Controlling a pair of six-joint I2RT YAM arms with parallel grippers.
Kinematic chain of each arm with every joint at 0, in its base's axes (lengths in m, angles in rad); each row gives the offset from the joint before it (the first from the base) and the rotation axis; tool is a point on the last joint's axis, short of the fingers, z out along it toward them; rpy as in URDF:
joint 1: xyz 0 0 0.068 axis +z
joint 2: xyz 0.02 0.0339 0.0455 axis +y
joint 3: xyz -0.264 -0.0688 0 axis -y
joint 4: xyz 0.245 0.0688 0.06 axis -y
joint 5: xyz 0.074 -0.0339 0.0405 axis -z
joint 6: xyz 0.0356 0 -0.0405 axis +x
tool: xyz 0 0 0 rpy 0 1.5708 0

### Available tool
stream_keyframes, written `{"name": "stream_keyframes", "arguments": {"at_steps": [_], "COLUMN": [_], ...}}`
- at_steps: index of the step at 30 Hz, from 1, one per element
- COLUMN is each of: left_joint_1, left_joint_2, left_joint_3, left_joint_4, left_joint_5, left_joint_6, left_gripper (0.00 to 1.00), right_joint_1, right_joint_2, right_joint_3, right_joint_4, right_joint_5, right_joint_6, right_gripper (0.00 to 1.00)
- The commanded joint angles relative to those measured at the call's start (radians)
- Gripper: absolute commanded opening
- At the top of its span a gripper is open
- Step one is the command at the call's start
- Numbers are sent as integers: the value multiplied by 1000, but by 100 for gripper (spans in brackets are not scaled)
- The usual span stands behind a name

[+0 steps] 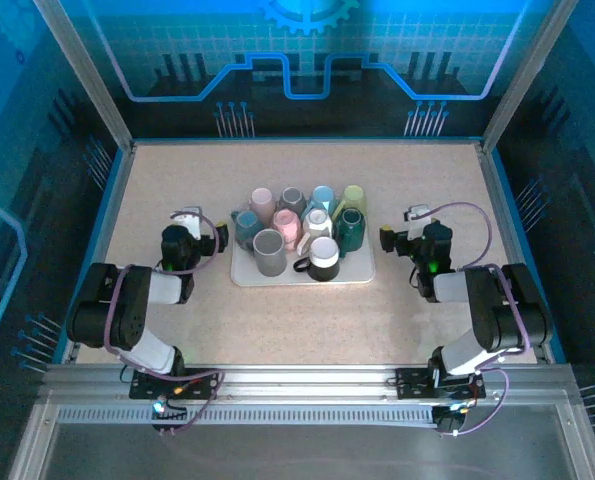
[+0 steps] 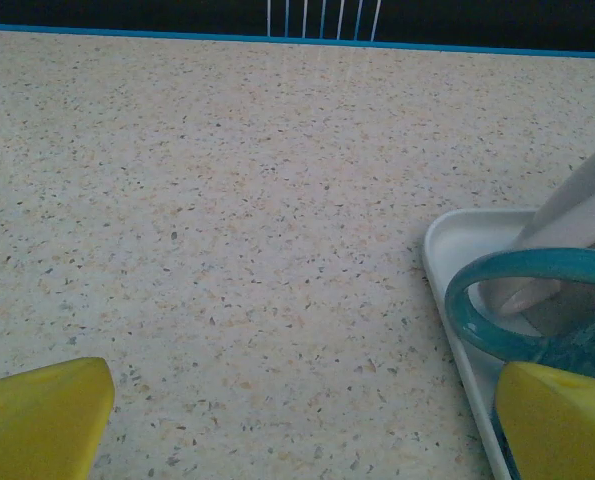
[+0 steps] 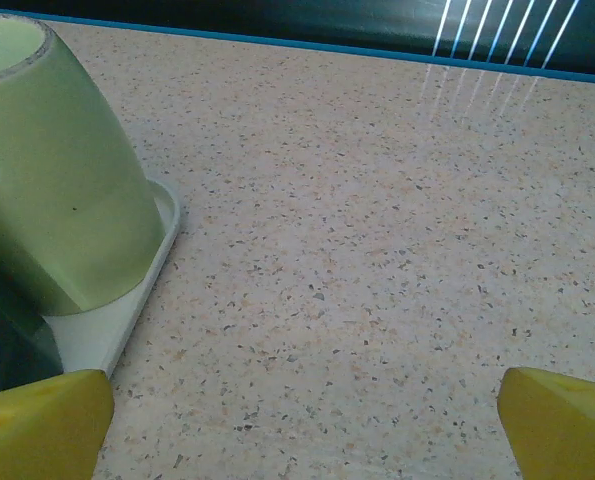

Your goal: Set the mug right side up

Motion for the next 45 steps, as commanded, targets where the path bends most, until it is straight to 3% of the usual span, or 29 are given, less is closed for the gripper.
{"name": "stream_keyframes", "arguments": {"at_steps": [1,35,38,41,45], "left_joint_1": [-4,-4,-4,-20,-30], "left_joint_2": [-5,-28,-102,-224,-380], "left_joint_3": [14,33,47,86,123], "left_joint_4": [24,-34,-119,-268,-297], "left_joint_5": [-7,20,-4,-80,-136], "left_joint_6": [3,7,2,-6,-89], "left_gripper": [99,99,99,99,99], "right_joint_1": [-12,-17,-11,13,91], "right_joint_2": [-9,-10,-54,-175,-341], "right_joint_3": [24,18,15,57,134], "right_joint_4": [3,12,-11,-174,-319], "right_joint_5": [-14,-55,-50,81,143], "right_joint_6": [-13,-19,-25,-7,-31], "right_gripper": [100,100,100,100,100]}}
